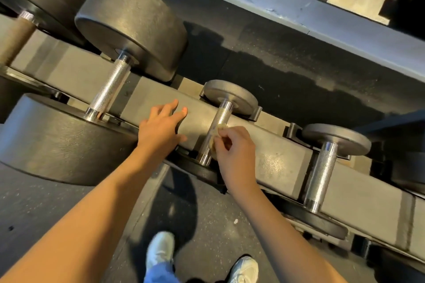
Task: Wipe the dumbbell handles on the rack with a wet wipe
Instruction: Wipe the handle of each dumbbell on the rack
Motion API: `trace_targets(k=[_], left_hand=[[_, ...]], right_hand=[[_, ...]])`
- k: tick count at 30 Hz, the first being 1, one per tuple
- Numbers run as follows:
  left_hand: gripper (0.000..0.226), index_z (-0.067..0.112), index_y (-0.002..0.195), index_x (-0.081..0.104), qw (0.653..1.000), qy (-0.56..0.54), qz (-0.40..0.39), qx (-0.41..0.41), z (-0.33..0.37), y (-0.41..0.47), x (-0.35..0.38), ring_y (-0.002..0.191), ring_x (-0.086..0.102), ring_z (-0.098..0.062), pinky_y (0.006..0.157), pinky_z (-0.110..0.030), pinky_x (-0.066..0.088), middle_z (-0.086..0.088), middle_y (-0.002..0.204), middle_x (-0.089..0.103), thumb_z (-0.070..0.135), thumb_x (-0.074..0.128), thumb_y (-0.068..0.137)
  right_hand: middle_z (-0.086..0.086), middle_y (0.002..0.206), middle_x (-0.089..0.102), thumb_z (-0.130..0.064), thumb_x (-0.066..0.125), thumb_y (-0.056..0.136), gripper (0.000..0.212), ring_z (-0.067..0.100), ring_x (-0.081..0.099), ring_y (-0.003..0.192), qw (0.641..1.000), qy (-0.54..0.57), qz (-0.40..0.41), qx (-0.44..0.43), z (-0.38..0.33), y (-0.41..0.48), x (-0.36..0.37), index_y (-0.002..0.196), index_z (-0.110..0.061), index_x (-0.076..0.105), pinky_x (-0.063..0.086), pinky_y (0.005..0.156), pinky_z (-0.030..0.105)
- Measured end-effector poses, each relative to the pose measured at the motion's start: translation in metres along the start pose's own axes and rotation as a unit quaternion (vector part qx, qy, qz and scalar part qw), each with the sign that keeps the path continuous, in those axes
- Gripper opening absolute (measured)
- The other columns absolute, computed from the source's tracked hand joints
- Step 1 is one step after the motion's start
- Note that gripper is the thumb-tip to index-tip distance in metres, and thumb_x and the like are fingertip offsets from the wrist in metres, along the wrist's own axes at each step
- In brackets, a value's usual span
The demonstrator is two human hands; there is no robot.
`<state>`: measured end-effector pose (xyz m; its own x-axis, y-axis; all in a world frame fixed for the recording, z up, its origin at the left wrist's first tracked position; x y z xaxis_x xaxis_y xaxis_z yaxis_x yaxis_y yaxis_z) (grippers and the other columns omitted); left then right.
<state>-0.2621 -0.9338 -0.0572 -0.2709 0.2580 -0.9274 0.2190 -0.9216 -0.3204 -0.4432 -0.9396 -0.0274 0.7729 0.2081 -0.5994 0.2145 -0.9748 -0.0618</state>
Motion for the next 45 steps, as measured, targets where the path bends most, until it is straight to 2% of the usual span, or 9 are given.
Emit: trace_targets(k=[5,15,20,24,30,35,39,42,45], left_hand=[[0.073,0.03,0.147,0.025,0.998,0.039,0.016,0.046,0.001,-0.005,-0.005,0.136,0.025,-0.025,0.101,-0.045,0.039,0.0,0.156,0.019,0.045,0.063,0.086],[0.06,0.029,0.149,0.018,0.957,0.195,-0.056,0.208,-0.018,0.024,-0.034,0.138,0.022,-0.027,0.108,-0.041,0.032,-0.005,0.157,0.01,0.046,0.041,0.097],[0.062,0.029,0.15,0.016,0.961,0.164,-0.07,0.212,-0.019,0.023,-0.029,0.144,0.014,-0.028,0.107,-0.043,0.034,-0.003,0.16,0.001,0.046,0.043,0.097],[0.063,0.029,0.151,0.014,0.963,0.148,-0.068,0.215,-0.02,0.023,-0.029,0.145,0.011,-0.028,0.107,-0.042,0.033,-0.002,0.161,0.001,0.045,0.043,0.097],[0.063,0.028,0.152,0.013,0.966,0.138,-0.06,0.209,-0.018,0.021,-0.03,0.146,0.011,-0.029,0.109,-0.042,0.033,-0.002,0.161,0.003,0.042,0.044,0.098],[0.061,0.027,0.15,0.02,0.966,0.137,-0.036,0.216,-0.018,0.017,-0.029,0.143,0.02,-0.028,0.108,-0.04,0.035,-0.003,0.16,0.012,0.043,0.046,0.097],[0.048,0.022,0.144,0.037,0.974,-0.055,-0.054,0.212,-0.006,0.01,-0.036,0.131,0.039,-0.019,0.107,-0.032,0.035,-0.001,0.147,0.04,0.031,0.048,0.098],[0.042,0.026,0.138,0.045,0.946,-0.236,-0.123,0.186,0.009,0.0,-0.044,0.11,0.053,-0.007,0.093,-0.021,0.042,0.004,0.129,0.055,0.027,0.051,0.097],[0.042,0.028,0.136,0.047,0.917,-0.315,-0.178,0.165,0.025,-0.014,-0.049,0.086,0.058,-0.001,0.083,-0.018,0.046,0.013,0.09,0.061,0.026,0.055,0.095]], right_hand=[[-0.007,0.097,0.056,-0.015,0.064,0.088,0.011,-0.001,0.05,0.087,0.999,-0.036,-0.015,0.029,-0.004,-0.004,0.001,0.099,-0.019,0.066,0.037,0.076,0.005],[-0.01,0.102,0.056,-0.017,0.055,0.094,0.014,-0.004,0.051,0.09,0.984,0.018,0.105,0.14,-0.029,0.023,0.008,0.089,-0.026,0.064,0.039,0.069,0.009],[-0.001,0.094,0.057,-0.008,0.057,0.093,0.013,-0.004,0.051,0.085,0.992,-0.031,0.091,0.085,-0.026,-0.009,0.019,0.089,-0.012,0.069,0.038,0.069,0.002],[0.0,0.093,0.056,-0.009,0.056,0.091,0.017,0.001,0.05,0.08,0.986,-0.044,0.112,0.116,-0.031,0.006,0.017,0.077,-0.014,0.065,0.037,0.066,0.004],[-0.001,0.107,0.059,-0.018,0.056,0.093,0.019,0.007,0.054,0.095,0.978,-0.044,0.171,0.111,-0.031,0.037,0.011,0.109,-0.015,0.068,0.043,0.081,0.02],[-0.007,0.098,0.056,-0.012,0.061,0.091,0.012,0.002,0.053,0.087,0.991,-0.029,0.073,0.113,-0.027,-0.009,0.015,0.097,-0.018,0.07,0.046,0.076,0.011],[-0.01,0.088,0.063,-0.006,0.065,0.088,0.016,0.002,0.058,0.08,0.987,-0.011,0.042,0.158,-0.024,-0.02,0.009,0.097,-0.018,0.071,0.053,0.075,0.018],[0.001,0.075,0.066,-0.015,0.067,0.088,0.008,0.007,0.061,0.07,0.961,0.139,0.085,0.223,-0.032,-0.014,-0.002,0.083,-0.021,0.067,0.056,0.064,0.023],[-0.007,0.073,0.069,-0.018,0.069,0.086,0.008,0.001,0.064,0.066,0.951,0.198,0.1,0.217,-0.038,-0.012,-0.002,0.082,-0.025,0.069,0.054,0.059,0.015]])
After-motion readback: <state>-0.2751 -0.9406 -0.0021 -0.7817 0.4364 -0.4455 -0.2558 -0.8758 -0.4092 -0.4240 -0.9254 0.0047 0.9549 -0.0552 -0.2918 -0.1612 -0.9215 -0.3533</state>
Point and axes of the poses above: each hand's wrist, its own y-axis towards the middle knuckle, its own x-axis out of the palm, z = x × y, the point moved 2 cm from there along y, towards the middle knuckle
